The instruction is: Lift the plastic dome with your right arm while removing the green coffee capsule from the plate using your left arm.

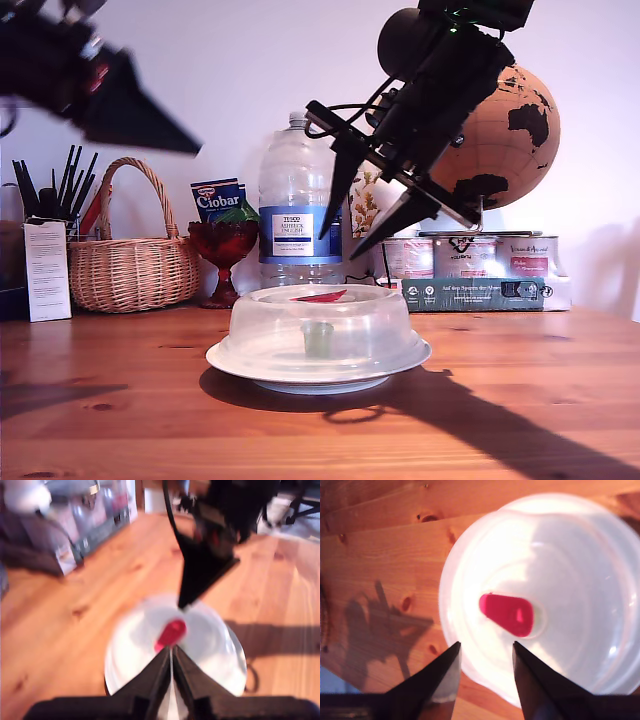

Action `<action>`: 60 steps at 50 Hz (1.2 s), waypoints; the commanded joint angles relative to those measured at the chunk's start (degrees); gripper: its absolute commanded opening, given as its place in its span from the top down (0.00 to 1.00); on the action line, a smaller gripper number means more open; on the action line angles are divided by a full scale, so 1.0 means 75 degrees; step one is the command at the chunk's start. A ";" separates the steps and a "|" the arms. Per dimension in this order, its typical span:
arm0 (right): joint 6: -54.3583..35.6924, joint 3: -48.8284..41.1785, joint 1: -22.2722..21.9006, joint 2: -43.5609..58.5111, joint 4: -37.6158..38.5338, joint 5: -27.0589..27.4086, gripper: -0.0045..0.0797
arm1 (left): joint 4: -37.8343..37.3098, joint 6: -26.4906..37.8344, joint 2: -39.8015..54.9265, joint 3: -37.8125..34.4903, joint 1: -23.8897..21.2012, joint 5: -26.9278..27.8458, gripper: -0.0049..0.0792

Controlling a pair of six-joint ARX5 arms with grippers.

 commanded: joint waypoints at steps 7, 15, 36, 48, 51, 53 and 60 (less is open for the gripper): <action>-0.2157 0.0391 -0.0102 0.0207 -0.0152 0.0009 0.59 | -0.0391 0.0125 0.0259 0.0280 -0.0020 0.0125 0.96; -0.2806 0.0560 -0.0119 0.0207 0.0385 -0.0653 0.59 | -0.0385 0.0117 0.0262 0.0376 -0.0020 0.0128 0.96; -0.1574 0.0734 -0.0163 0.0332 -0.0551 0.0044 0.60 | -0.0341 0.0058 0.0705 0.0379 -0.0012 0.0111 0.96; -0.1253 0.0778 0.0026 0.0944 -0.0609 0.0029 0.60 | -0.0224 0.0055 0.1233 0.0379 -0.0015 0.0128 0.96; -0.1253 0.0880 0.0114 0.1122 -0.0691 0.0032 0.60 | -0.0140 0.0052 0.1300 0.0379 -0.0012 0.0128 0.96; -0.1250 0.0938 0.0149 0.1180 -0.0740 0.0032 0.60 | -0.0119 0.0052 0.1306 0.0379 -0.0015 0.0125 0.96; -0.1186 0.1058 0.0201 0.1262 -0.0769 0.0125 0.60 | -0.0114 0.0055 0.1306 0.0379 -0.0015 0.0125 0.96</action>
